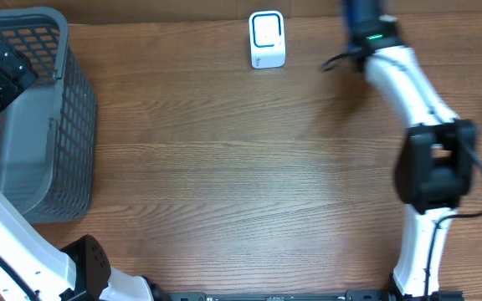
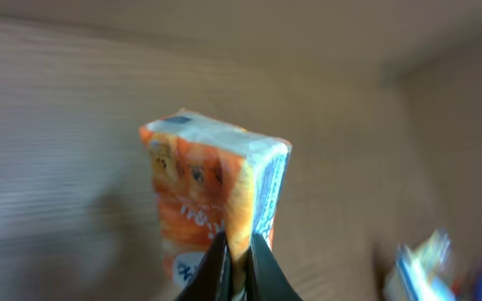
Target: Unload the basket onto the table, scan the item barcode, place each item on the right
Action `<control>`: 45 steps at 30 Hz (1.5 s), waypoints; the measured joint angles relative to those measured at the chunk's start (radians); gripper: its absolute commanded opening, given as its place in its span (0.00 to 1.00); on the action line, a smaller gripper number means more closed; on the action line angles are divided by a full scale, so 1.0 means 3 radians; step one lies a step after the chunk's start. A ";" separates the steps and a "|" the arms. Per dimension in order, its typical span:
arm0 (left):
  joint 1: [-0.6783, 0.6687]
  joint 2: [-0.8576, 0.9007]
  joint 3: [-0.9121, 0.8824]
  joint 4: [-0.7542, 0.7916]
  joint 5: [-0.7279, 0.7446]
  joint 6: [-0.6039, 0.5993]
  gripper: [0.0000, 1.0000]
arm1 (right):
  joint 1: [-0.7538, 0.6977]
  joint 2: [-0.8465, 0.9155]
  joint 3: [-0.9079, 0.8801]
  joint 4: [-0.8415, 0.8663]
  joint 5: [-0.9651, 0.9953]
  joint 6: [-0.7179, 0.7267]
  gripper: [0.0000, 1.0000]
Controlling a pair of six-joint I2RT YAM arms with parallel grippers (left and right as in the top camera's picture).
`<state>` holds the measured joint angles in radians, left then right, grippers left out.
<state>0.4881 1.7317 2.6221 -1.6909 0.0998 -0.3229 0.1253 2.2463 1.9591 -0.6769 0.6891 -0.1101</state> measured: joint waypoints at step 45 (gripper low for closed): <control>0.0000 0.0000 0.0000 0.0000 0.0000 0.0000 1.00 | -0.2196 -0.1542 -0.0089 -0.1874 -0.2831 0.1405 0.68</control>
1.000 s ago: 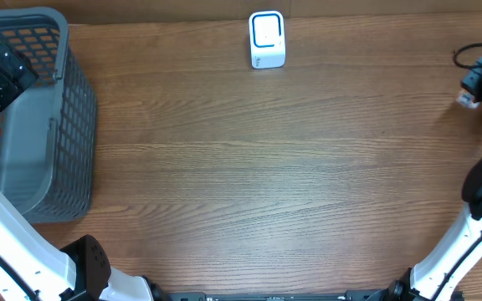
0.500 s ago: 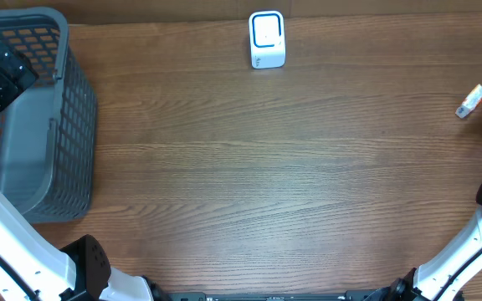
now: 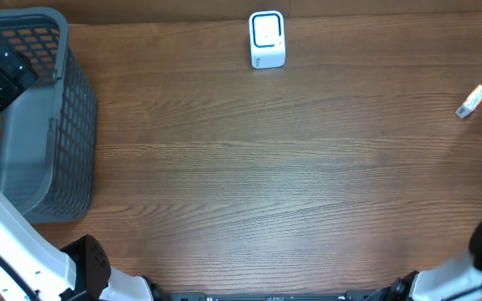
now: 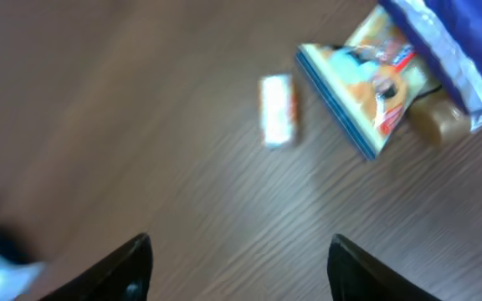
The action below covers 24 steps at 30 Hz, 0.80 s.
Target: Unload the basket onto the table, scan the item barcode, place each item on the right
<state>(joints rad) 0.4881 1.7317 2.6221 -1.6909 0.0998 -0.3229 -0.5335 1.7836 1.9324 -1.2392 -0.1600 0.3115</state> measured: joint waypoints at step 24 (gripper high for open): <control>0.0000 0.0000 0.0000 0.0001 -0.0001 0.0000 1.00 | 0.1490 -0.1831 -0.0022 -0.1516 -0.0315 -0.0067 1.00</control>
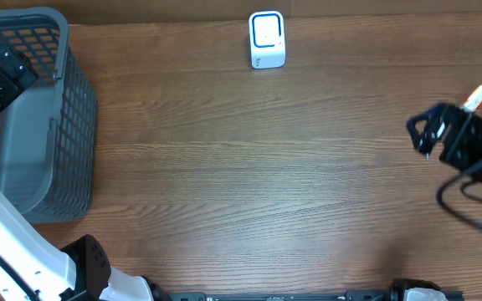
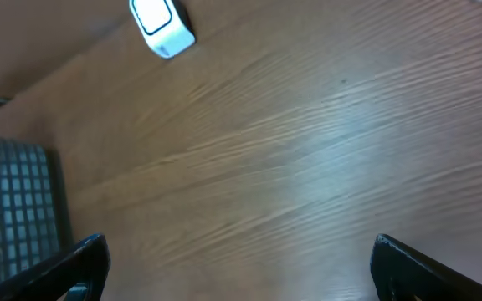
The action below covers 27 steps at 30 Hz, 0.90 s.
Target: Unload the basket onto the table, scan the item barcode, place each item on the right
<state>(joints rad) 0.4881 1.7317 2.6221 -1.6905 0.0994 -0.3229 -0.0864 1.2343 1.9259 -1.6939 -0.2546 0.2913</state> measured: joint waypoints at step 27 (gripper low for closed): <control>0.0000 0.0000 0.0000 -0.0001 0.0000 0.0000 1.00 | 0.0057 -0.0430 -0.1217 -0.0010 -0.0064 -0.0141 1.00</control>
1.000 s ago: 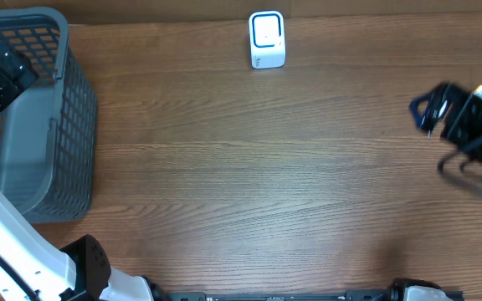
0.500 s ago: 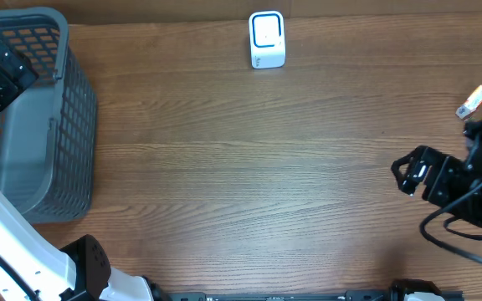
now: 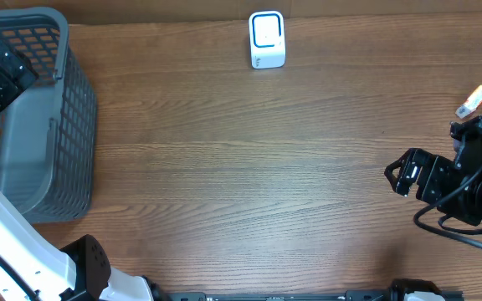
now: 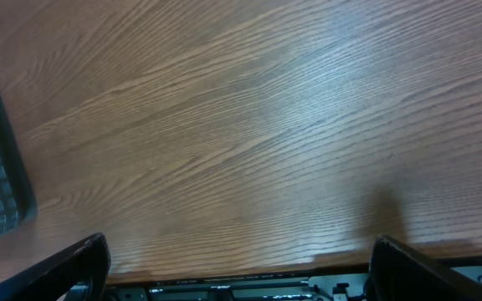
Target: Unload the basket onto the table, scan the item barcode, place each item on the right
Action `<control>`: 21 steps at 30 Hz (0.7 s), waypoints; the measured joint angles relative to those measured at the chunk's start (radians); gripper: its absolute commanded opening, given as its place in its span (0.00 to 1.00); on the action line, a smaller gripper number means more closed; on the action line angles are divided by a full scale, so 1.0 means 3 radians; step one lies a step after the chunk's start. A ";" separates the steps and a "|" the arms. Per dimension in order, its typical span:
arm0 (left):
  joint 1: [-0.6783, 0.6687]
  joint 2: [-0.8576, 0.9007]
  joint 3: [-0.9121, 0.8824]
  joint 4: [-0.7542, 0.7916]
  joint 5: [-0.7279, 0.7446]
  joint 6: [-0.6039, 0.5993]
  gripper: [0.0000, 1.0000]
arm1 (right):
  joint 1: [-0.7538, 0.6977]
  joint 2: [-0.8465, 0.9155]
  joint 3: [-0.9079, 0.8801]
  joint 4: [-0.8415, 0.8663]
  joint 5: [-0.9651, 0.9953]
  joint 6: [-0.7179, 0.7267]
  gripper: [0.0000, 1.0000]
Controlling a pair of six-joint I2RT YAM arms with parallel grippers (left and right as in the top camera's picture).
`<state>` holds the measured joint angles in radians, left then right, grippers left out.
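The white scanner (image 3: 267,39) with a blue-ringed window stands at the back middle of the table. A small white and orange pack (image 3: 472,100) lies at the right edge beside a blue item. My right gripper (image 3: 402,174) is at the right side of the table, in front of the pack, open and holding nothing. In the right wrist view its fingers (image 4: 78,266) stand far apart over bare wood, the right gripper (image 4: 241,284) pointing toward the table's front edge. My left gripper (image 3: 2,71) is over the basket; its jaws cannot be made out.
A grey mesh basket (image 3: 53,142) fills the left side, and its corner shows in the right wrist view. The brown wooden table (image 3: 241,167) lies between basket and right arm. The left arm's white link runs along the front left.
My right gripper has moved nearer the table's front edge and a little left, still open. Its wrist camera now faces the front edge instead of the scanner. Pack and left arm are unmoved.
First my right gripper was shut on an orange and white pack, held up at the back near the scanner. Then it was open and the pack lay at the right edge beside the blue item. After that the open gripper hung over the right side, now further forward.
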<state>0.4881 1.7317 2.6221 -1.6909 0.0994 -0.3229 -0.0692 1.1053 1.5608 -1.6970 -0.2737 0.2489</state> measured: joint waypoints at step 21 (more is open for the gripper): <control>0.0000 0.0000 0.0000 0.0000 0.0001 0.0000 1.00 | 0.0003 -0.1305 -0.1531 0.1588 -0.0036 -0.0287 1.00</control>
<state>0.4881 1.7317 2.6221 -1.6909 0.0998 -0.3229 -0.0685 0.7139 1.1015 -1.2205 -0.2844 0.1627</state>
